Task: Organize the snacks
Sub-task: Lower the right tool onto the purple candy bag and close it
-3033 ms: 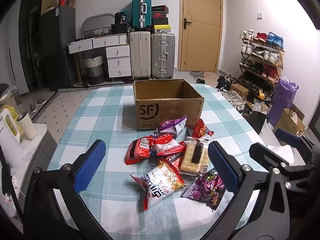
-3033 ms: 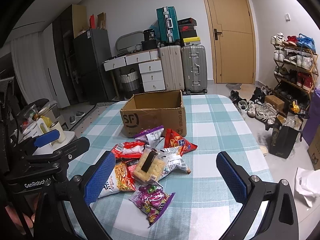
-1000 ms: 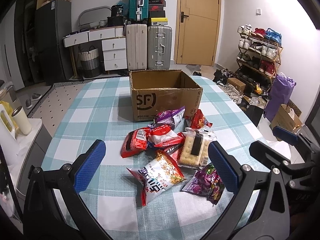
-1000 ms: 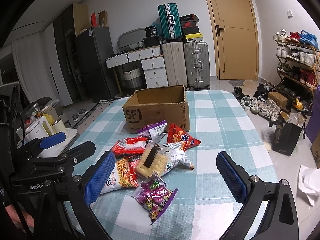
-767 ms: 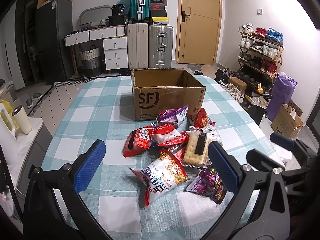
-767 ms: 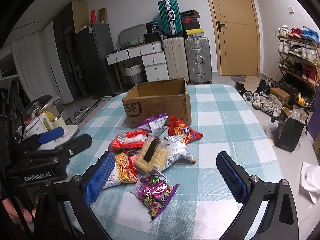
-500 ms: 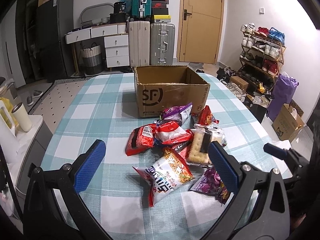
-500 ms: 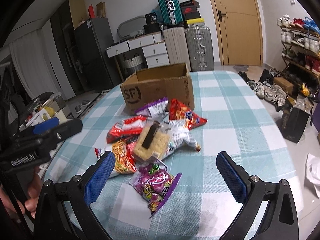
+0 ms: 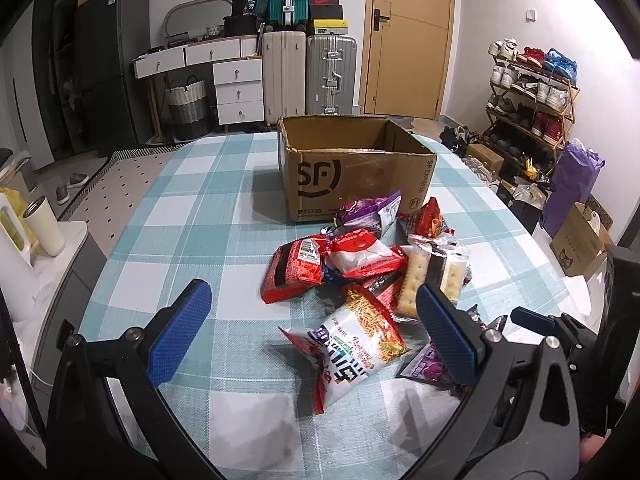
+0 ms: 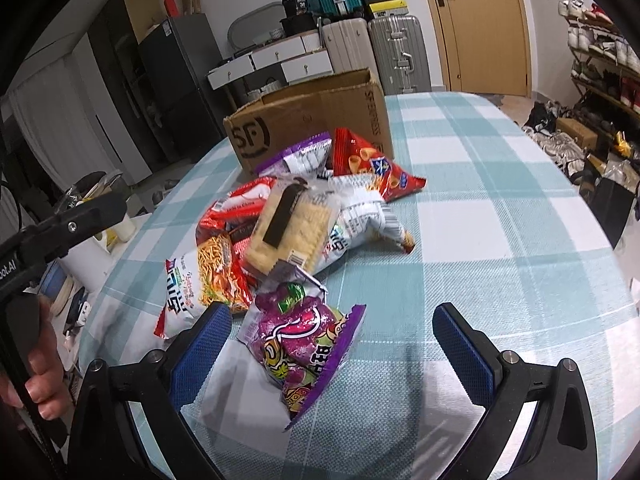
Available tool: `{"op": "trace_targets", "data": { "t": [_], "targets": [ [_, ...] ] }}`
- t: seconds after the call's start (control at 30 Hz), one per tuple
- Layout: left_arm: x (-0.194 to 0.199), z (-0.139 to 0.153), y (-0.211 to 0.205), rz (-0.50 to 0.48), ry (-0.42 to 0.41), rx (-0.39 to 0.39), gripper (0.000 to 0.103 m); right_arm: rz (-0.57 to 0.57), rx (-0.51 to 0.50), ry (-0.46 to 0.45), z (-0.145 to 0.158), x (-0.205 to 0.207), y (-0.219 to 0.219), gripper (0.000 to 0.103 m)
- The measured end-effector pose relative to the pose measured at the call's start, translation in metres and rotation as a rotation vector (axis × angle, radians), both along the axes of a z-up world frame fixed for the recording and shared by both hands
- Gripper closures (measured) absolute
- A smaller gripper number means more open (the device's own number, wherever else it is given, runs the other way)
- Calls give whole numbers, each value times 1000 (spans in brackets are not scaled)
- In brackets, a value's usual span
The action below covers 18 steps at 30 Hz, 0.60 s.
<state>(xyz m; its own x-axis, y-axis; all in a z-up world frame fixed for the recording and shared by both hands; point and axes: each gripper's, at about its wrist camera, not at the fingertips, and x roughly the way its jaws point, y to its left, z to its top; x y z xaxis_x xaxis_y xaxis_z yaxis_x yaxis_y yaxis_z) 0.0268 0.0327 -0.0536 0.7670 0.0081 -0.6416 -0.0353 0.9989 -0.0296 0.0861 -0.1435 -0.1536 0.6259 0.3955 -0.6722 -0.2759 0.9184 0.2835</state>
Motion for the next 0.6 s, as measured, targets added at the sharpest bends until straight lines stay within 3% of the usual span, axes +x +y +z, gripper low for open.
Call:
{"op": "trace_targets", "data": {
  "t": [0.37, 0.5, 0.6],
  "targets": [
    [4, -10, 6, 2, 24, 7, 1, 51, -26, 1, -9, 1, 16, 2],
    [4, -11, 10, 8, 26, 9, 1, 60, -31, 15, -13, 2, 19, 14],
    [3, -13, 15, 17, 27, 13, 1, 65, -47, 26, -17, 3, 21, 37]
  ]
}}
